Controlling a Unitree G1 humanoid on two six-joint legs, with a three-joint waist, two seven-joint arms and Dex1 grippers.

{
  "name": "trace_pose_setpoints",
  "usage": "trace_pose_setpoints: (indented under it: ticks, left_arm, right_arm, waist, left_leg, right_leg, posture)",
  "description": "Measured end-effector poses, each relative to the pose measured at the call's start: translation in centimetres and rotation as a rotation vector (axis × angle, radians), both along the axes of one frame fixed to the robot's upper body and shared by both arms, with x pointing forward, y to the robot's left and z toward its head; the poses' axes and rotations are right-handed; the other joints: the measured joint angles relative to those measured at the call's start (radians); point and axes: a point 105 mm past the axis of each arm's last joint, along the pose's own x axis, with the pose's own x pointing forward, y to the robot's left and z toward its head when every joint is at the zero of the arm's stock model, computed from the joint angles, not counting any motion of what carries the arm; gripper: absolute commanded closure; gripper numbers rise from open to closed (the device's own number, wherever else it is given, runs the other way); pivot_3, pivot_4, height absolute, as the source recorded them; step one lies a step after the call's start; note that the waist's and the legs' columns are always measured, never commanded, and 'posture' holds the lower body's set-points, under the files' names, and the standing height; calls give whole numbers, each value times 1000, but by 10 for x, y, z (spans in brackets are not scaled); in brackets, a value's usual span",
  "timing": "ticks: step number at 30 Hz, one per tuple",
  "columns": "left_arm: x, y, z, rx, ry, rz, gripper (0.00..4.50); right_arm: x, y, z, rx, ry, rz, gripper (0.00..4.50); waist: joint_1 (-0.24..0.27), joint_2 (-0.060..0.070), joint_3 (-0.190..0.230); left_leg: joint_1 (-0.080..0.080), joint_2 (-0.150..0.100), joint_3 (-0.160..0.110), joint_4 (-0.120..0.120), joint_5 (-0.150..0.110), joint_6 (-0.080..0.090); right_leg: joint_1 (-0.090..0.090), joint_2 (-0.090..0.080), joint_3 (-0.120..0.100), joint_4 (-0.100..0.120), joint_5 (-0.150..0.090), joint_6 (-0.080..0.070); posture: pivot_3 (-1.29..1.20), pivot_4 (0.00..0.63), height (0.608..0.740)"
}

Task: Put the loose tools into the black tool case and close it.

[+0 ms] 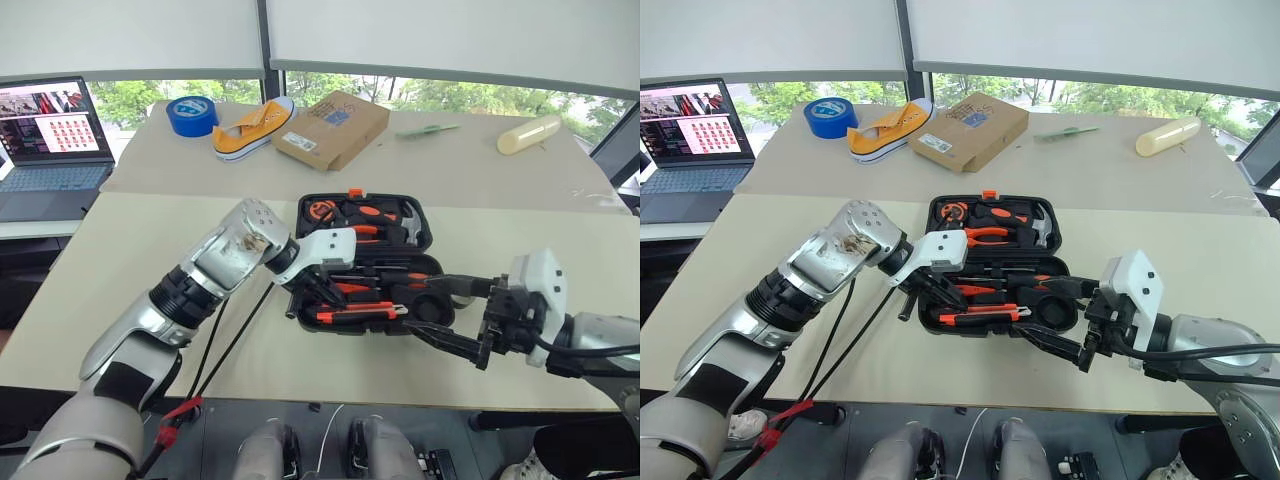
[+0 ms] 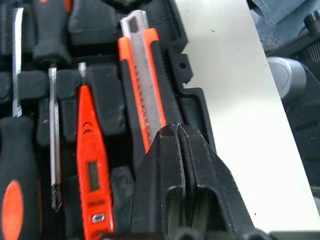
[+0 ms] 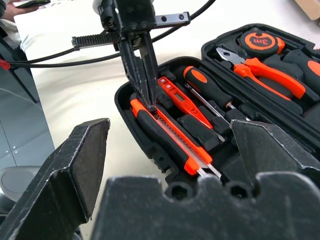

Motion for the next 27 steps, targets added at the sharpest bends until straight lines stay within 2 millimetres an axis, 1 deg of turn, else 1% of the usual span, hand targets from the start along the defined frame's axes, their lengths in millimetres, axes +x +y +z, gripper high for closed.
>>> trace_pose_setpoints:
  ticks: [2,6,10,14,16,17,20,23,27]
  left_arm:
    - [-1,-1,-6,30,-22,-29,4417]
    - [0,-3,-10,43,-65,-66,4417]
    - [3,-10,-20,59,-99,-91,4417]
    - [6,-16,-23,47,-121,-107,4417]
    - [6,-18,-24,42,-123,-106,4417]
    - [6,-18,-24,39,-123,-104,4417]
    - [7,-19,-23,23,-120,-94,4417]
    - [14,-17,-18,-10,-90,-30,4417]
    - [18,-25,-1,-78,-97,-21,4417]
  right_arm:
    - [0,0,0,0,0,-1,0]
    - [2,-1,-1,6,-3,-27,0]
    - [3,-2,-2,16,-5,-51,0]
    - [3,-4,-4,15,3,-57,0]
    - [2,-5,-4,15,7,-62,0]
    - [2,-5,-5,14,8,-63,0]
    - [1,-6,-5,13,8,-65,0]
    - [1,-8,-3,12,0,-73,0]
    - [1,-9,-3,8,-4,-75,0]
  waist:
    - [0,0,0]
    - [2,0,0]
    - [9,1,-1]
    - [17,1,-1]
    - [18,2,-1]
    - [18,2,-2]
    - [21,2,-2]
    - [21,2,-1]
    - [23,2,-1]
  left_leg:
    - [0,0,0,0,0,0]
    - [0,0,0,0,0,0]
    - [2,-1,0,0,0,0]
    - [7,0,-3,0,-2,3]
    - [7,0,-7,0,-2,4]
    - [7,0,-8,0,-2,4]
    - [7,0,-10,0,-2,4]
    - [5,0,-10,0,-2,4]
    - [4,0,-10,0,-2,4]
  right_leg:
    - [0,0,0,0,0,0]
    - [0,0,0,0,0,0]
    - [3,-1,0,0,0,0]
    - [11,-2,0,-3,-1,1]
    - [15,-2,0,-7,-3,7]
    - [16,-1,0,-8,-3,7]
    - [16,-1,0,-8,-3,7]
    - [15,-1,-1,-8,-2,6]
    - [14,-1,-1,-9,-1,5]
  posture:
    - [0,150,731]
    - [0,150,731]
    - [0,150,731]
    - [0,150,731]
    - [0,150,731]
    - [0,150,731]
    - [0,150,731]
    - [0,150,731]
    - [0,150,731]
